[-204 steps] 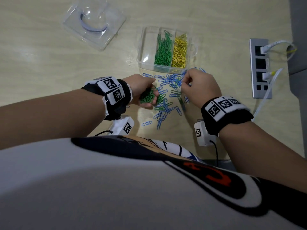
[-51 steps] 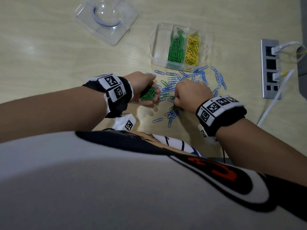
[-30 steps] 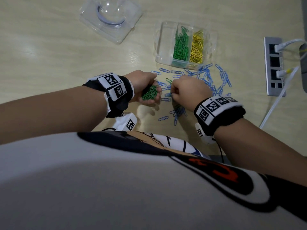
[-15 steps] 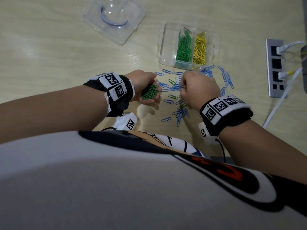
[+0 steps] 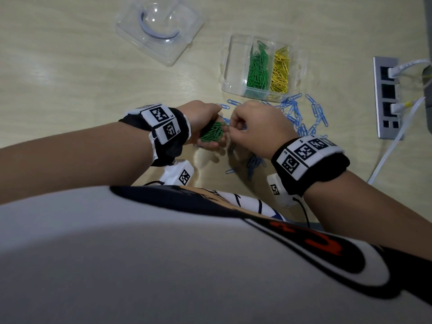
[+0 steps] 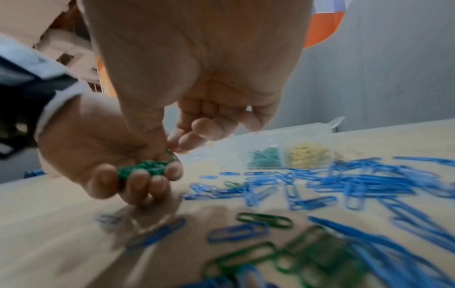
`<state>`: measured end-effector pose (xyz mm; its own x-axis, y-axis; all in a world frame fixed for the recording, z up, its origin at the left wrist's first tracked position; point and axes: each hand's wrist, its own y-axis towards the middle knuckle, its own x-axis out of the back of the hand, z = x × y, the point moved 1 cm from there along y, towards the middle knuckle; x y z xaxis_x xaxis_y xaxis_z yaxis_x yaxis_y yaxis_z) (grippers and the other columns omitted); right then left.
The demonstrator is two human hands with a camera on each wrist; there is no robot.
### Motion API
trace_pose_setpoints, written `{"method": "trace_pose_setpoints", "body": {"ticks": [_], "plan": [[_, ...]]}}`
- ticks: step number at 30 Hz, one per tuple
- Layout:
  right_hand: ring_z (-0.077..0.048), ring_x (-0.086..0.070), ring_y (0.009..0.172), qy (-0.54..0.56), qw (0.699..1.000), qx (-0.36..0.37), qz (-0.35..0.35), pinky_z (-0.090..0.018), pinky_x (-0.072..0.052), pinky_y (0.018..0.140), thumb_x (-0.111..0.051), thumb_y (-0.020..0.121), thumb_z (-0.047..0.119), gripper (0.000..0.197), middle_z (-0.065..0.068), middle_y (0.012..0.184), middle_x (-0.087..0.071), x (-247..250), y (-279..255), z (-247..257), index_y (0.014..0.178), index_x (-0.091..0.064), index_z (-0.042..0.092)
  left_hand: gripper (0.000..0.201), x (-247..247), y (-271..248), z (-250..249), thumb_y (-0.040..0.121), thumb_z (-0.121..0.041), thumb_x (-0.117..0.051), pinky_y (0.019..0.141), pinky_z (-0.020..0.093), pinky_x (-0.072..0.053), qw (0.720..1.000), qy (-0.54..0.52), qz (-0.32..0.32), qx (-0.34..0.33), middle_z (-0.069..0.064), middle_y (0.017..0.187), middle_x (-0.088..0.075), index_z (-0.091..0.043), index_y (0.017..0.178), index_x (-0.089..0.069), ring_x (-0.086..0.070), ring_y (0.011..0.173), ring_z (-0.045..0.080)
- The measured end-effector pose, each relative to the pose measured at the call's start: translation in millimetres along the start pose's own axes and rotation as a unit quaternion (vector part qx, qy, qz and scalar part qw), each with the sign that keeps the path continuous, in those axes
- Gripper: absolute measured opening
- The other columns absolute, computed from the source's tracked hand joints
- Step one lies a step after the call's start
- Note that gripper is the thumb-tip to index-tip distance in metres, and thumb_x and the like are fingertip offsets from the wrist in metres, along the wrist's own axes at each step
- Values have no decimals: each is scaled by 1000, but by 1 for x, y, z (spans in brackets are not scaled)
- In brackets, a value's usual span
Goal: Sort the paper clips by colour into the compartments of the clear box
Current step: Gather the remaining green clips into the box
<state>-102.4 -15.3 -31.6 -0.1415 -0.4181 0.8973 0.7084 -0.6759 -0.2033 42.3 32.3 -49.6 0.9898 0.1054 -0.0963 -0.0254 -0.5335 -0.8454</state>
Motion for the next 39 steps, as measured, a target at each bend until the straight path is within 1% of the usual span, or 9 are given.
{"method": "trace_pose_setpoints", "body": {"ticks": [3,6,9,16,24,28,31,34,39], "plan": [[-19,-58,83,60,998,33,-2,-37,-47,76,-59,81,36,14,3,84,-62,0,7,9,81,-66,24,41,0,1,0,99,-36,-40,57,30,-58,1000,-2,-12,-10,17,88,-66,-2,105,-63,-66,71,29],[-21,-57,85,58,996,-26,-59,-36,-47,75,-53,87,31,17,-2,89,-63,0,17,-1,86,-66,19,46,0,-1,0,101,-40,-31,56,26,-55,1000,-6,18,3,11,71,-62,-7,88,-61,-62,64,21],[-27,-57,94,-75,993,-90,-8,-36,-46,78,-51,91,35,26,-8,103,-59,-5,24,-17,101,-63,15,52,0,-2,1,102,-43,-24,56,23,-52,999,-7,29,17,7,61,-58,-11,77,-56,-59,61,19],[-31,-59,91,-153,985,-70,40,-39,-45,76,-51,89,30,24,-10,103,-60,-9,24,-19,102,-63,13,52,-1,-1,1,102,-43,-24,61,26,-50,1000,-6,27,14,7,63,-56,-10,78,-56,-57,62,19],[-12,-61,79,110,994,5,0,-32,-49,75,-63,83,30,12,5,82,-69,14,-3,7,85,-70,21,40,-9,1,1,102,-36,-32,57,28,-55,1000,-12,16,-10,15,80,-61,-6,99,-59,-63,66,24],[-19,-62,82,77,994,-64,-45,-34,-51,74,-55,88,25,16,0,86,-70,17,-11,-17,90,-70,17,49,-15,0,-2,102,-42,-27,55,24,-54,1000,-15,26,9,11,65,-60,-9,81,-57,-60,61,21],[-28,-61,88,-52,986,-153,28,-35,-50,74,-51,88,19,16,-7,88,-67,19,-19,-46,88,-65,15,51,-18,0,-3,102,-45,-26,53,22,-53,999,-3,29,15,10,62,-58,-11,77,-56,-59,61,22],[-25,-60,94,-79,975,-152,139,-34,-50,82,-57,82,12,13,-3,93,-66,10,-31,-57,89,-62,22,50,-19,0,-3,102,-45,-25,53,22,-53,999,-2,30,15,10,63,-57,-11,78,-55,-61,60,22],[-22,-55,90,-72,985,-113,111,-37,-51,78,-62,79,17,17,3,92,-54,-4,-39,-56,93,-60,27,51,-23,1,-2,102,-44,-25,58,25,-54,999,4,32,12,10,64,-57,-10,78,-54,-61,59,22]]}}
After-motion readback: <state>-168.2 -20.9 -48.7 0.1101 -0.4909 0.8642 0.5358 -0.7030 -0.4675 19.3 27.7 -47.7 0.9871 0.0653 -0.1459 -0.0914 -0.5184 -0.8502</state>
